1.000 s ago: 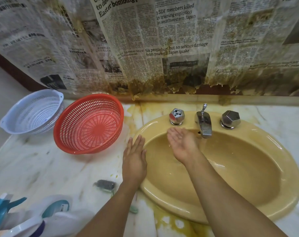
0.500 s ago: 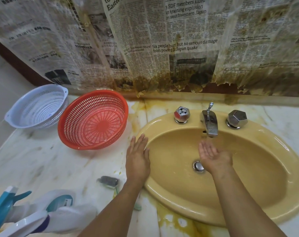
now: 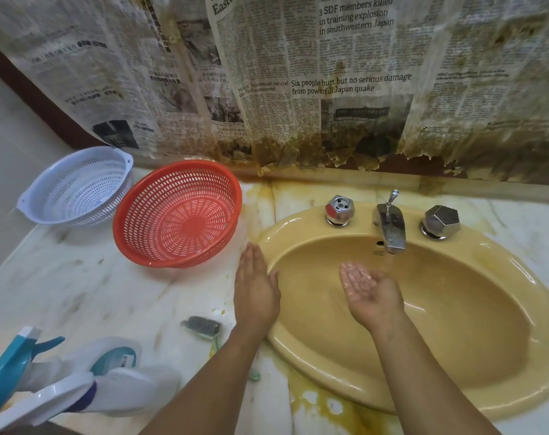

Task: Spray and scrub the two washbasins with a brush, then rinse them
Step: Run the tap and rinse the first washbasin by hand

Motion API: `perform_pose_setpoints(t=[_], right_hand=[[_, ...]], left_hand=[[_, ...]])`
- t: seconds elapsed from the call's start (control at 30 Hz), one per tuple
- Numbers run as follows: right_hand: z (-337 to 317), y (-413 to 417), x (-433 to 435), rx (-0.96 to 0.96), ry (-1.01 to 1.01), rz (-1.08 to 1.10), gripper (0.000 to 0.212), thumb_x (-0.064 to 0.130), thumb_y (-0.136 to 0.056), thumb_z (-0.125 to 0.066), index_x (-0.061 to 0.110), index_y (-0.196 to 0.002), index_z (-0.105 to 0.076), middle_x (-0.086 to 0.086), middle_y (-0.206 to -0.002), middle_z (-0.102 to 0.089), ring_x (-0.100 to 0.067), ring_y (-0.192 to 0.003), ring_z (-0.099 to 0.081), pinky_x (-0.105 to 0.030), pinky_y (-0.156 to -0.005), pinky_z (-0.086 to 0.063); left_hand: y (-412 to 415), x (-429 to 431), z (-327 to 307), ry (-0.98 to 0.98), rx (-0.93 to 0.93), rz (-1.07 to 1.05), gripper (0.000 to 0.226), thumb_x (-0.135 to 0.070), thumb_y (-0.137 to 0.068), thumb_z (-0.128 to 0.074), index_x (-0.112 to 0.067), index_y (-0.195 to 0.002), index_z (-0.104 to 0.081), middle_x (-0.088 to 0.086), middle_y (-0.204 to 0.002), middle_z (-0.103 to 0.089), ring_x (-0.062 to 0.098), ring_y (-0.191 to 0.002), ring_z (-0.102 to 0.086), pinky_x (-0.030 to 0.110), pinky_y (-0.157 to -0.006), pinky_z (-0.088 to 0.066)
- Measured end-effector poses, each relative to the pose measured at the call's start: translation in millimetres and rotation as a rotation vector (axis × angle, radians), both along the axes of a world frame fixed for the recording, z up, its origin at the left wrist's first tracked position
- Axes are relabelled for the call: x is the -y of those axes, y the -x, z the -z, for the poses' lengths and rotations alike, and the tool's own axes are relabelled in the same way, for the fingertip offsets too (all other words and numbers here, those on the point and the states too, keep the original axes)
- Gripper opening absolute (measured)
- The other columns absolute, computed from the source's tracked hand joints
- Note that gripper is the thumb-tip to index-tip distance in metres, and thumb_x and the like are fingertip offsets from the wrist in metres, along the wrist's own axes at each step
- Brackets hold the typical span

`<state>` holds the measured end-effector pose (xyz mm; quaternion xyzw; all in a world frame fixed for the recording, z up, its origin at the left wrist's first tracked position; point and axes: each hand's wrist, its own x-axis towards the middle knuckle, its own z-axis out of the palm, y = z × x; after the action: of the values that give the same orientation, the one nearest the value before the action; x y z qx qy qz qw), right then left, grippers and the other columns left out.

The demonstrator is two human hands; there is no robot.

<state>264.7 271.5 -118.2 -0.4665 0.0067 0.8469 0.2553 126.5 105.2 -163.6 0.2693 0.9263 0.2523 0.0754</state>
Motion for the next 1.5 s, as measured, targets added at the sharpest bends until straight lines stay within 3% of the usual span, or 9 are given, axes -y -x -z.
perform_pose_setpoints(t=[0.23,0.3,0.47,0.63,0.87,1.07,1.2,1.3,1.5], right_hand=[[-56.0,58.8,48.1,-0.039,-0.462,-0.740,0.025,0.010,-0.105,-0.048,-0.005,-0.118,-0.063,-0.022,-0.119,-0.069,-0.029,-0.113,-0.068,-0.037,-0.102,-0.053],[-61.6,59.2,53.3,-0.015,-0.560,-0.810,0.022,0.010,-0.105,-0.049,-0.002,-0.114,-0.065,-0.019,-0.117,-0.071,-0.026,-0.113,-0.069,-0.037,-0.104,-0.052],[-23.3,10.8,19.7,0.110,-0.337,-0.384,0.033,0.021,-0.108,-0.044,-0.006,-0.111,-0.062,-0.026,-0.117,-0.068,-0.035,-0.104,-0.069,-0.040,-0.094,-0.055],[11.3,-44.5,-30.2,0.069,-0.008,-0.013,0.040,0.024,-0.109,-0.033,-0.001,-0.128,-0.057,-0.019,-0.126,-0.063,-0.032,-0.109,-0.064,-0.040,-0.088,-0.053],[2.0,-25.6,-33.9,0.051,-0.064,-0.050,0.033,0.027,-0.109,-0.040,0.004,-0.120,-0.062,-0.012,-0.116,-0.069,-0.024,-0.110,-0.065,-0.036,-0.075,-0.054],[-51.1,53.7,18.9,-0.081,-0.271,-0.448,0.041,0.026,-0.110,-0.038,-0.009,-0.117,-0.058,-0.026,-0.115,-0.069,-0.037,-0.109,-0.067,-0.042,-0.089,-0.059],[-72.6,66.2,38.1,0.081,-0.550,-0.620,0.042,0.030,-0.108,-0.045,-0.008,-0.115,-0.061,-0.025,-0.110,-0.070,-0.033,-0.105,-0.070,-0.040,-0.097,-0.056],[-55.1,30.5,19.9,0.159,-0.540,-0.538,0.044,0.034,-0.109,-0.042,-0.003,-0.111,-0.064,-0.022,-0.110,-0.071,-0.033,-0.104,-0.070,-0.040,-0.097,-0.055],[4.7,-52.8,-38.9,-0.007,-0.084,-0.004,0.041,0.031,-0.110,-0.032,0.003,-0.122,-0.060,-0.017,-0.134,-0.062,-0.033,-0.113,-0.063,-0.043,-0.084,-0.053]], left_hand=[[-1.0,4.4,-4.2,0.134,-0.048,0.101,0.059,-0.026,-0.110,-0.032,-0.022,-0.165,-0.013,0.009,-0.173,0.004,0.029,-0.159,-0.003,0.043,-0.128,-0.010],[-4.7,7.2,-7.1,0.126,-0.024,0.111,0.061,-0.019,-0.108,-0.032,-0.021,-0.165,-0.012,0.007,-0.173,0.006,0.027,-0.159,-0.001,0.044,-0.128,-0.010],[-25.6,19.0,-32.8,0.301,0.008,0.095,0.071,-0.010,-0.098,-0.036,-0.013,-0.164,-0.011,0.002,-0.173,0.000,0.023,-0.160,0.000,0.043,-0.126,-0.019],[-51.7,27.1,-38.9,0.402,-0.015,0.128,0.068,-0.012,-0.101,-0.032,-0.006,-0.164,-0.007,0.008,-0.173,0.006,0.023,-0.159,0.007,0.047,-0.127,-0.005],[-11.1,4.3,-19.5,0.281,0.027,0.198,0.084,-0.017,-0.099,-0.046,-0.019,-0.165,0.005,-0.006,-0.170,0.022,0.014,-0.156,0.021,0.059,-0.126,-0.001],[45.0,-41.1,-28.8,0.336,0.009,0.473,0.089,-0.013,-0.095,-0.047,-0.034,-0.164,0.004,-0.017,-0.168,0.024,0.009,-0.154,0.025,0.065,-0.123,0.002],[40.7,-30.9,-16.7,0.270,-0.103,0.450,0.081,-0.021,-0.099,-0.046,-0.030,-0.165,0.000,-0.013,-0.171,0.014,0.011,-0.157,0.015,0.058,-0.126,-0.009],[20.7,-15.2,-13.0,0.241,-0.123,0.358,0.081,-0.015,-0.097,-0.045,-0.024,-0.166,-0.001,-0.009,-0.172,0.010,0.009,-0.158,0.012,0.054,-0.127,-0.008],[-21.4,16.3,-16.9,0.098,0.013,0.198,0.091,-0.005,-0.088,-0.047,-0.024,-0.166,-0.006,-0.012,-0.172,0.000,0.007,-0.158,0.003,0.046,-0.129,-0.002]])
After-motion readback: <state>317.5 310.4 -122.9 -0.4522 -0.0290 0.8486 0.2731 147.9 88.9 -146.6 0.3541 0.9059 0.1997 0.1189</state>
